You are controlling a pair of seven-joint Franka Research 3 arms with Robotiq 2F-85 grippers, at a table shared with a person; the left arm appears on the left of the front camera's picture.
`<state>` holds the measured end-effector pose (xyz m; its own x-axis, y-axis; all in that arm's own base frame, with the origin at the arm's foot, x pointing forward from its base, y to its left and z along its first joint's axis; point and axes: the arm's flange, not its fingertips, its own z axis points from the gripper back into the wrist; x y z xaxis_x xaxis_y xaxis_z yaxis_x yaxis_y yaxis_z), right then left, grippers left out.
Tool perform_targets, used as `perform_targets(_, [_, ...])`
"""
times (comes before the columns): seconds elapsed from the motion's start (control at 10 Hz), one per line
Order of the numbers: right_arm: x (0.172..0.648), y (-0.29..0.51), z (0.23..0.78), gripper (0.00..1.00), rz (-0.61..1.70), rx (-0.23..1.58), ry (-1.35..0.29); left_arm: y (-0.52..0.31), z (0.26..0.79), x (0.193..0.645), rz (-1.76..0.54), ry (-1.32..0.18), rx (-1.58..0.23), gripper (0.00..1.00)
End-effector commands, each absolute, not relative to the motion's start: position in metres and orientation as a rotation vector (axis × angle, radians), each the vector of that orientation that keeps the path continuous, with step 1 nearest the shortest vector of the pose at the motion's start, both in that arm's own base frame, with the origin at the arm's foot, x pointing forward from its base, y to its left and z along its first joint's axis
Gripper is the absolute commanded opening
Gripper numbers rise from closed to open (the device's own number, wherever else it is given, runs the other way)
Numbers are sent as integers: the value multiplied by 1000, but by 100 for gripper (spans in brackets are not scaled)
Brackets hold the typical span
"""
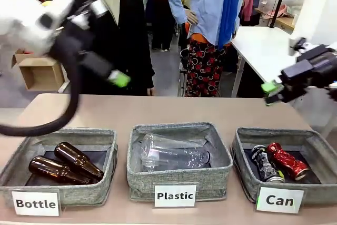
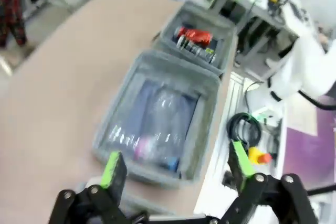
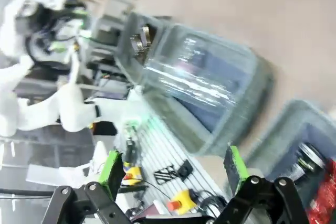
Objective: Sort the can waste into the basket.
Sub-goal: Pick up the can waste from the table and place it in the right Fabric basket.
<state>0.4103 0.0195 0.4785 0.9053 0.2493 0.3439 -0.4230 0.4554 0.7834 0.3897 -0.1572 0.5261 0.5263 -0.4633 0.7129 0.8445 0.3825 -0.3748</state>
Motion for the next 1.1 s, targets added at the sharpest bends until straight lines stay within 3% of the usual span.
perform_targets(0.0, [427, 33, 467, 100, 382, 1182, -166, -100, 486, 398, -735, -448, -915, 100])
perform_targets(0.2, [453, 38, 448, 100, 244, 1284, -178, -42, 428, 419, -553, -504, -1067, 100])
perform_targets(0.4, [466, 30, 420, 100, 95, 1211, -221, -5, 391, 416, -401, -718, -1141, 100])
perform_targets(0.5, [472, 20, 408, 100, 31, 1226, -215, -19, 415, 408, -525, -482, -1041, 100])
perform_targets(0.6, [457, 28, 420, 100, 170, 1236, -191, -19, 415, 408, -525, -482, -1041, 100])
perform_targets(1.0, [457, 28, 420, 100, 170, 1236, -191, -19, 415, 408, -525, -482, -1041, 100])
